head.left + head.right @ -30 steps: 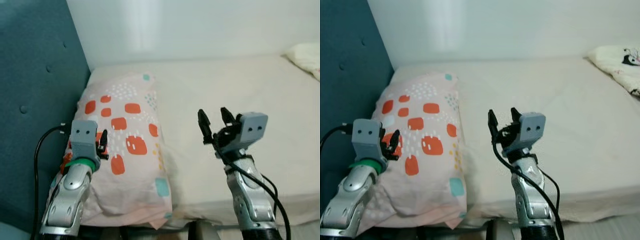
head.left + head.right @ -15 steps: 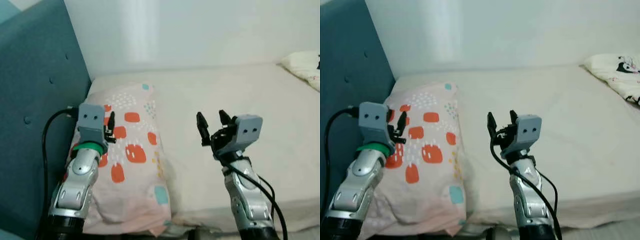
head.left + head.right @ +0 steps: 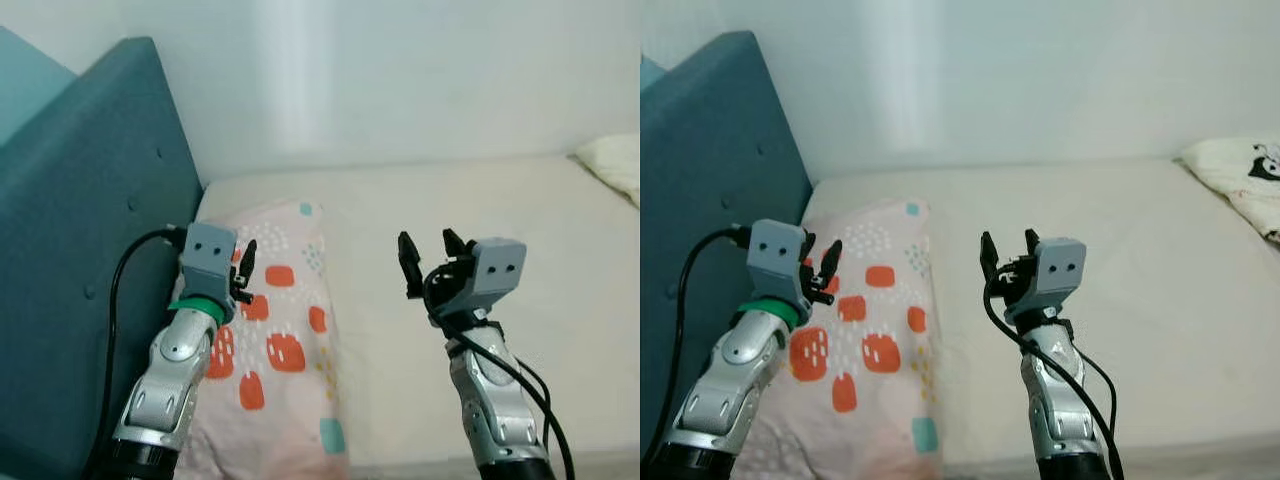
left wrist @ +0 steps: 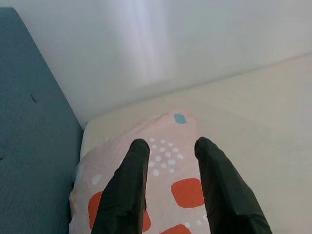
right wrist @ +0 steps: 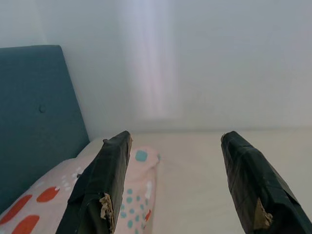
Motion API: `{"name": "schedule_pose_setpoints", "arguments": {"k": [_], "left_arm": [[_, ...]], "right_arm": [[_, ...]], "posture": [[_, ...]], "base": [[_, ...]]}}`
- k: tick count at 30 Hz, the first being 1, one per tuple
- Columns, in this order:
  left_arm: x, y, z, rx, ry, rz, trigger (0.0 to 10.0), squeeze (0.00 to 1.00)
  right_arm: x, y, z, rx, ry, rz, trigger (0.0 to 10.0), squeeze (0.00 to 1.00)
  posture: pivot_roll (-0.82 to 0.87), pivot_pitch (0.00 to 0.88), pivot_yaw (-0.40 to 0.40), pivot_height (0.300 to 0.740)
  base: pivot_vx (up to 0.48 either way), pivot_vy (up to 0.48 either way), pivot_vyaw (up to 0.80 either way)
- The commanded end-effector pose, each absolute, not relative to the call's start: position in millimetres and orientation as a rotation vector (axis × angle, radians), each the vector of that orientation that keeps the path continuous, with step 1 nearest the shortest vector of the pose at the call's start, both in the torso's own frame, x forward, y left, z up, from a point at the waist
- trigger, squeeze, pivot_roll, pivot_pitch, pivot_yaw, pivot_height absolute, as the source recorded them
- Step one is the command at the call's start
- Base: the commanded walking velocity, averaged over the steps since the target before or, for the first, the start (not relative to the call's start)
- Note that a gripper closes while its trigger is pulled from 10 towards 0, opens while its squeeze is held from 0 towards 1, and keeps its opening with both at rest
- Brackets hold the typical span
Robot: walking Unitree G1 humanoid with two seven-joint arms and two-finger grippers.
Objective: Clean up the room
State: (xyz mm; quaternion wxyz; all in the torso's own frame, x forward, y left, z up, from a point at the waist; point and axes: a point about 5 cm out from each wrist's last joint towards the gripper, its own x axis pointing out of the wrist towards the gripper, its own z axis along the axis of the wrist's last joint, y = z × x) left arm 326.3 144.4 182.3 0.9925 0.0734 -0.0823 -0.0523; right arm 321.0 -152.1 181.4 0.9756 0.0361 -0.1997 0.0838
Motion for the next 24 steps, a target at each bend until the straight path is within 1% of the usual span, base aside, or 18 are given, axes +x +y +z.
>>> {"name": "schedule_pose_setpoints", "arguments": {"k": [1,7,16,18,24], "left_arm": [[326,143,169,0.141,-0.111,-0.123,10.0,0.0],[329,136,166,0.144,-0.089,-0.189,10.0,0.0],[330,131,164,0.136,-0.092,-0.21,10.0,0.0],[328,126,161,0.133,-0.093,-0.236,10.0,0.0],[327,125,159,0.138,-0.092,-0.253,10.0,0.0]], "right_arm": [[320,-156,173,0.061,-0.374,0.152,10.0,0.0],[319,-161,168,0.06,-0.36,0.132,10.0,0.0],[318,-162,163,0.064,-0.341,0.129,10.0,0.0],[318,-163,158,0.071,-0.327,0.126,10.0,0.0],[317,-163,156,0.073,-0.32,0.124,10.0,0.0]], "posture": [[-0.15,0.0,0.109,0.74],[-0.17,0.0,0.109,0.74],[-0.18,0.0,0.107,0.74],[-0.18,0.0,0.106,0.74],[-0.18,0.0,0.108,0.74]], "base": [[0.0,0.0,0.0],[0.0,0.0,0.0],[0.0,0.0,0.0],[0.0,-0.24,0.0],[0.0,-0.27,0.0]]}}
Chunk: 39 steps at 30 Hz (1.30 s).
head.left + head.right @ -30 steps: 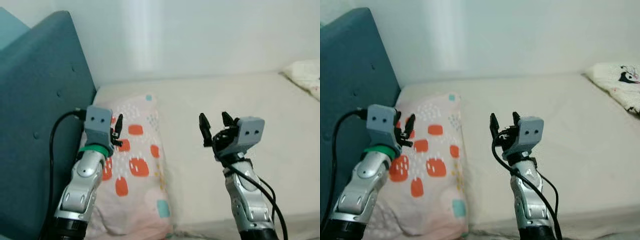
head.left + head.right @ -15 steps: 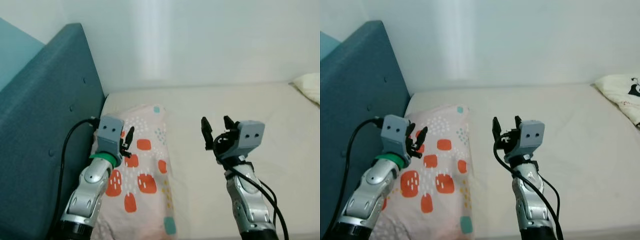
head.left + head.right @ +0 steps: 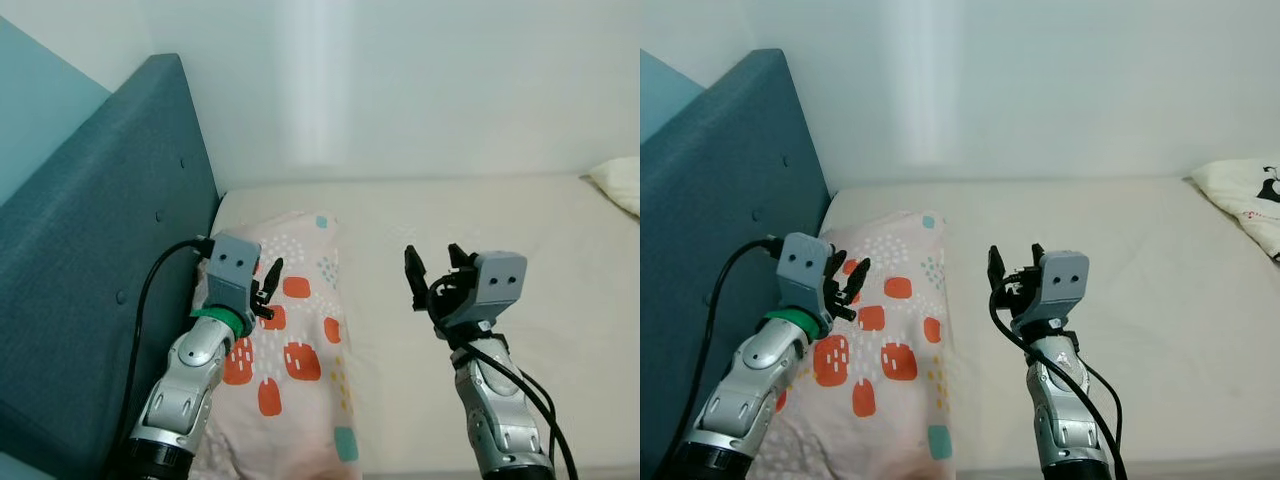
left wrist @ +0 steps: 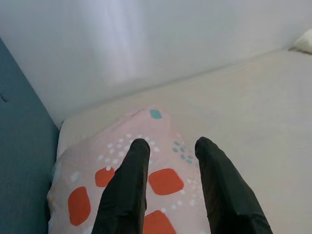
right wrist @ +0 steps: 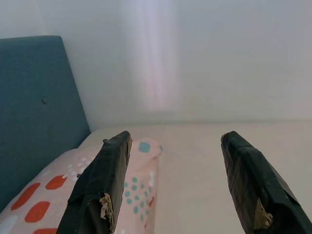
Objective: Clean up the room
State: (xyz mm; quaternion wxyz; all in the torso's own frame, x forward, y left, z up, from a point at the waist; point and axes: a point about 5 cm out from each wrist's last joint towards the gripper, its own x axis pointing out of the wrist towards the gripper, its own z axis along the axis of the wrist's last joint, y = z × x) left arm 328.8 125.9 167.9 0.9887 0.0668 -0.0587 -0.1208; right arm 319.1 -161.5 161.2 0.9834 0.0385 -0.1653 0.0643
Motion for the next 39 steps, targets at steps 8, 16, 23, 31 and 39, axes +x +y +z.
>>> {"name": "schedule_pose_setpoints", "arguments": {"k": [8,16,23,31,39], "left_arm": [[326.4,123.7,158.8,0.138,-0.089,-0.263,10.0,0.0],[326.8,123.1,158.3,0.135,-0.088,-0.27,10.0,0.0],[327.3,122.9,157.9,0.131,-0.088,-0.275,10.0,0.0],[327.6,123.6,157.9,0.131,-0.087,-0.277,10.0,0.0],[327.7,123.8,157.9,0.131,-0.087,-0.28,10.0,0.0]], "right_arm": [[316.5,-162.5,153.6,0.076,-0.314,0.121,10.0,0.0],[316.0,-163.1,151.3,0.078,-0.306,0.121,10.0,0.0],[316.1,-164.3,151.0,0.076,-0.307,0.115,10.0,0.0],[315.8,-163.6,150.5,0.079,-0.307,0.114,10.0,0.0],[314.7,-163.7,149.6,0.08,-0.306,0.112,10.0,0.0]], "posture": [[-0.17,0.0,0.113,0.74],[-0.18,0.0,0.113,0.74],[-0.18,0.0,0.114,0.74],[-0.18,0.0,0.118,0.74],[-0.18,0.0,0.12,0.74]], "base": [[0.0,-0.275,0.0],[0.0,-0.279,0.0],[0.0,-0.263,0.0],[0.0,-0.292,0.0],[0.0,-0.299,0.0]]}}
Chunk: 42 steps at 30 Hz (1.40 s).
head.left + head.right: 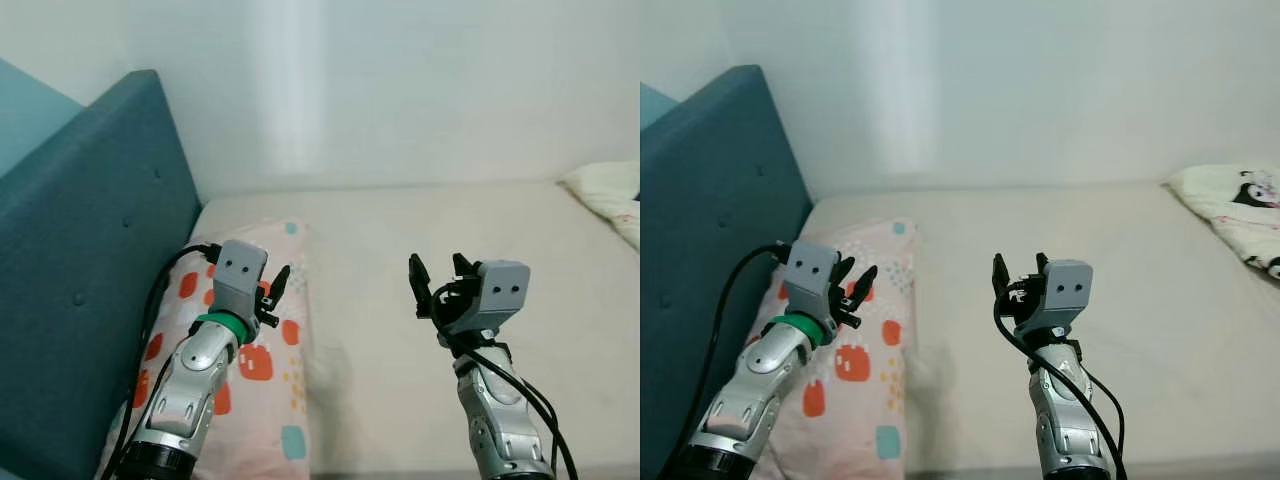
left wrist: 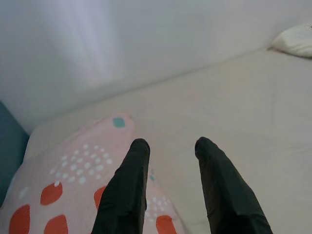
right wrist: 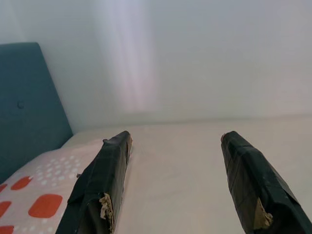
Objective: Clean up the room
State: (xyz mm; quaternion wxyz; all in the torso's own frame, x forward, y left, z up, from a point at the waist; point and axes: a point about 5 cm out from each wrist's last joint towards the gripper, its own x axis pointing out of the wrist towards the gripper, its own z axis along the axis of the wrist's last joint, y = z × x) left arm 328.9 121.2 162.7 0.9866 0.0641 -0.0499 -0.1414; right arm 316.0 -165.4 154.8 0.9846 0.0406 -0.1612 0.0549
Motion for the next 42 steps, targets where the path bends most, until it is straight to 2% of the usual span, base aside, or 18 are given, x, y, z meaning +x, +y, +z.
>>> {"name": "schedule_pose_setpoints", "arguments": {"k": [1,28,42], "left_arm": [[327.8,124.1,158.0,0.131,-0.086,-0.28,10.0,0.0],[326.8,122.2,157.3,0.125,-0.083,-0.291,10.0,0.0],[325.1,121.7,156.3,0.124,-0.08,-0.294,10.0,0.0]], "right_arm": [[314.6,-163.6,149.5,0.08,-0.306,0.112,10.0,0.0],[311.8,-164.3,144.3,0.079,-0.29,0.108,10.0,0.0],[308.5,-162.3,141.6,0.084,-0.284,0.11,10.0,0.0]], "posture": [[-0.18,0.0,0.121,0.74],[-0.18,0.0,0.125,0.74],[-0.19,0.002,0.128,0.74]], "base": [[0.0,-0.296,0.0],[0.0,-0.298,0.0],[0.0,-0.407,0.0]]}}
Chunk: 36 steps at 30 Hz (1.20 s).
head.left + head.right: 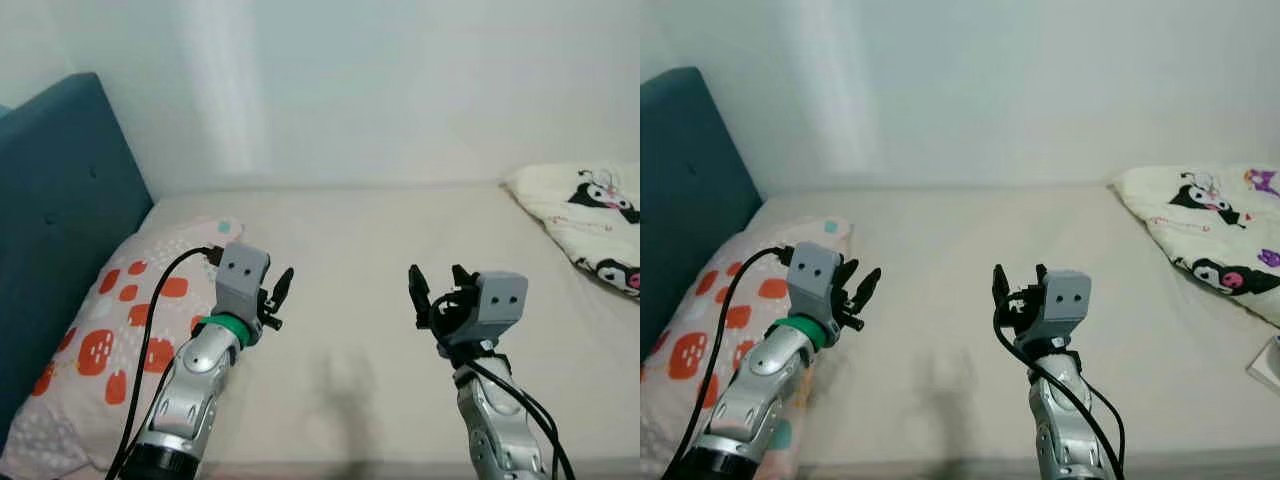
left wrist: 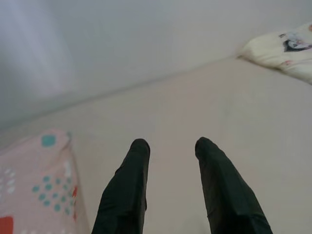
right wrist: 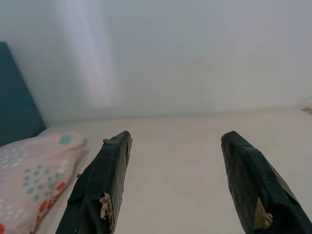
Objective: Clean up the room
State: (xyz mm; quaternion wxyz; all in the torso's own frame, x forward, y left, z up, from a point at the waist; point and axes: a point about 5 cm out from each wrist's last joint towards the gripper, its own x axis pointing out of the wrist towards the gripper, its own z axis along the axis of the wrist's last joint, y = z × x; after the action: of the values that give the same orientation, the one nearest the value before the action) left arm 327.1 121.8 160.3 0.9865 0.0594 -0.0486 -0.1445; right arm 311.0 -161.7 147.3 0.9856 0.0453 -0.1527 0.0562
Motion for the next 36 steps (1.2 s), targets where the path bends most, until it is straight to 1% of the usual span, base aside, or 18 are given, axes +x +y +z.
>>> {"name": "schedule_pose_setpoints", "arguments": {"k": [1,36], "left_arm": [[325.1,121.8,156.3,0.124,-0.08,-0.294,10.0,0.0],[324.3,120.6,155.6,0.122,-0.076,-0.304,10.0,0.0]], "right_arm": [[308.3,-162.4,141.6,0.084,-0.284,0.111,10.0,0.0],[306.9,-161.8,141.7,0.078,-0.283,0.116,10.0,0.0]], "posture": [[-0.19,0.003,0.127,0.74],[-0.19,0.0,0.13,0.74]], "base": [[0.0,-0.458,0.0],[0.0,-0.456,0.0]]}}
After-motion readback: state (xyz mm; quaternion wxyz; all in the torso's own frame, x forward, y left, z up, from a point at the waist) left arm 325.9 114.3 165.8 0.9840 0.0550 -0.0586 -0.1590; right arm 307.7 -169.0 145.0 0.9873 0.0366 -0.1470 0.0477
